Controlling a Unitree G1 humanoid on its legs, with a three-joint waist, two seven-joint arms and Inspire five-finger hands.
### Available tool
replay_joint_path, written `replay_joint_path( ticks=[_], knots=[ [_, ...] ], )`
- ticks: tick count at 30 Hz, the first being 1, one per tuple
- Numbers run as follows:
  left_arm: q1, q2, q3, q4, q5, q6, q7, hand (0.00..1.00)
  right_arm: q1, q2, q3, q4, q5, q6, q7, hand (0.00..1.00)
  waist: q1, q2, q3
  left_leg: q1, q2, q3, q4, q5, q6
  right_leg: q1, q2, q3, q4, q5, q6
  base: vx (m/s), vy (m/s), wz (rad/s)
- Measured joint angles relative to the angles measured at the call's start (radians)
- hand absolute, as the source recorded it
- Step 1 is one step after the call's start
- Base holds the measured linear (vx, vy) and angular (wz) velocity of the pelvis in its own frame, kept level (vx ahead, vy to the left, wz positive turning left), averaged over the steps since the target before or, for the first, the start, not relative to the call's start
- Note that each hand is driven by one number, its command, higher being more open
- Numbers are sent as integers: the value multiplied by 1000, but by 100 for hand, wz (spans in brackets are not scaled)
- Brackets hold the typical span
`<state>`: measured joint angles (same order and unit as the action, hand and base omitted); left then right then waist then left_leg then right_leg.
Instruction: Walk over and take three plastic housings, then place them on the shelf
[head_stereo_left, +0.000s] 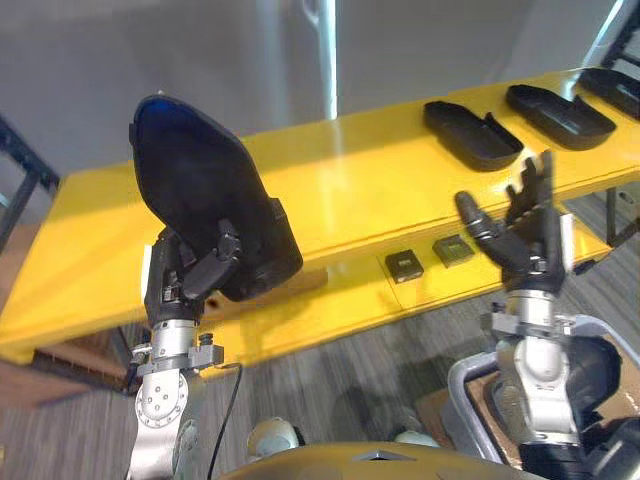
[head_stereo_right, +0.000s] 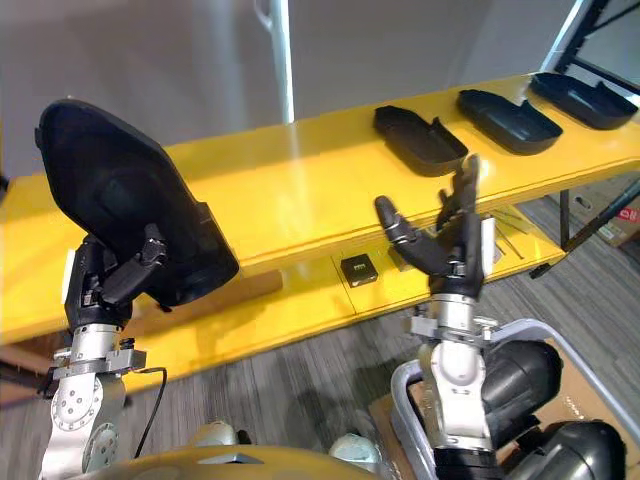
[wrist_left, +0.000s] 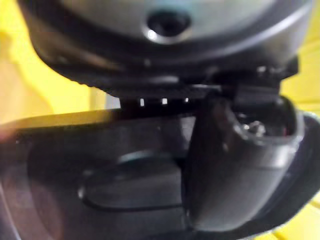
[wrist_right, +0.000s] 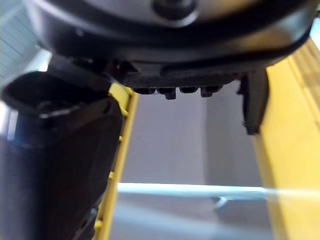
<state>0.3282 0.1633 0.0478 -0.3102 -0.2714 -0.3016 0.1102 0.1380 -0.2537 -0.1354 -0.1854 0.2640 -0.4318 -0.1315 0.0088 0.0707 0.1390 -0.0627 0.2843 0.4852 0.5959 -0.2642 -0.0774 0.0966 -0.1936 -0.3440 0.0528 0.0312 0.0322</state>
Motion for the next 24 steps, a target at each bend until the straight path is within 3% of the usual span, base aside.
replay_joint_path(
  ticks=[2,3,4,5,6,7,9,10,13,17,19,24],
  knots=[
    [-22,1,-5,-18,9,-2,14,0,-1,1,-6,-27,8,-28,-8,100,-19,5,-2,-1,40,-30,-146,49,-18,9,-38,43,-13,6,52,148,294,-59],
    [-27,0,-15,-19,9,-2,20,0,0,-8,-8,-27,6,-30,-14,100,-24,21,-13,9,47,-73,-237,133,-14,8,-45,68,-14,6,90,133,359,-58],
    [-27,0,-23,-20,7,-2,22,0,0,-21,-12,-27,5,-30,-19,100,-27,41,-21,13,50,-80,-268,201,-9,5,-46,82,-16,6,106,123,351,-55],
    [-26,3,-32,-20,5,-1,18,0,2,-32,-13,-26,-3,-30,-29,100,-31,65,-31,28,49,-70,-283,207,-72,4,-48,99,-23,9,132,129,458,-36],
    [-32,24,-30,-20,-3,7,6,0,12,9,-12,-25,-15,-25,-51,100,-42,31,-34,50,-4,-50,-300,190,-68,10,-100,98,-26,17,140,110,419,-26],
    [-42,49,-25,-28,-16,14,-9,0,26,46,-10,-25,-33,-24,-63,100,-43,-18,-36,61,-53,-36,-331,190,-52,7,-141,98,-29,18,141,93,360,-5],
    [-61,75,-15,-41,-52,44,-47,0,45,72,-11,-25,-30,-19,-71,100,-47,-62,-33,67,-96,-31,-367,204,-34,5,-158,85,-31,29,156,105,160,8],
    [-61,76,-4,-49,-88,70,-72,0,50,75,-10,-25,-33,-12,-67,100,-42,-70,-39,78,-105,-21,-391,209,-33,0,-157,46,-27,38,164,113,91,-1],
    [-68,78,9,-63,-178,131,-105,0,55,102,-12,-27,-62,-12,-53,100,-47,-72,-42,102,-104,-8,-415,213,-39,1,-152,28,-15,41,163,65,-1,-10],
    [-126,79,-14,-65,-242,252,-122,0,88,108,-14,-26,-60,28,-25,100,-69,-31,-44,128,-98,9,-488,249,-56,-10,-130,27,-19,40,162,39,-51,-8],
    [-162,83,-34,-57,-273,296,-115,0,92,108,-13,-26,-59,51,-17,100,-77,-22,-45,162,-97,32,-538,267,-66,-11,-117,41,-21,39,160,10,-55,-29],
    [-310,121,-47,3,-280,315,-46,0,106,108,3,-26,-58,56,32,100,-100,-32,-41,207,-95,85,-634,316,-80,-40,-90,80,-23,35,152,-18,-27,-27]
  ],
)
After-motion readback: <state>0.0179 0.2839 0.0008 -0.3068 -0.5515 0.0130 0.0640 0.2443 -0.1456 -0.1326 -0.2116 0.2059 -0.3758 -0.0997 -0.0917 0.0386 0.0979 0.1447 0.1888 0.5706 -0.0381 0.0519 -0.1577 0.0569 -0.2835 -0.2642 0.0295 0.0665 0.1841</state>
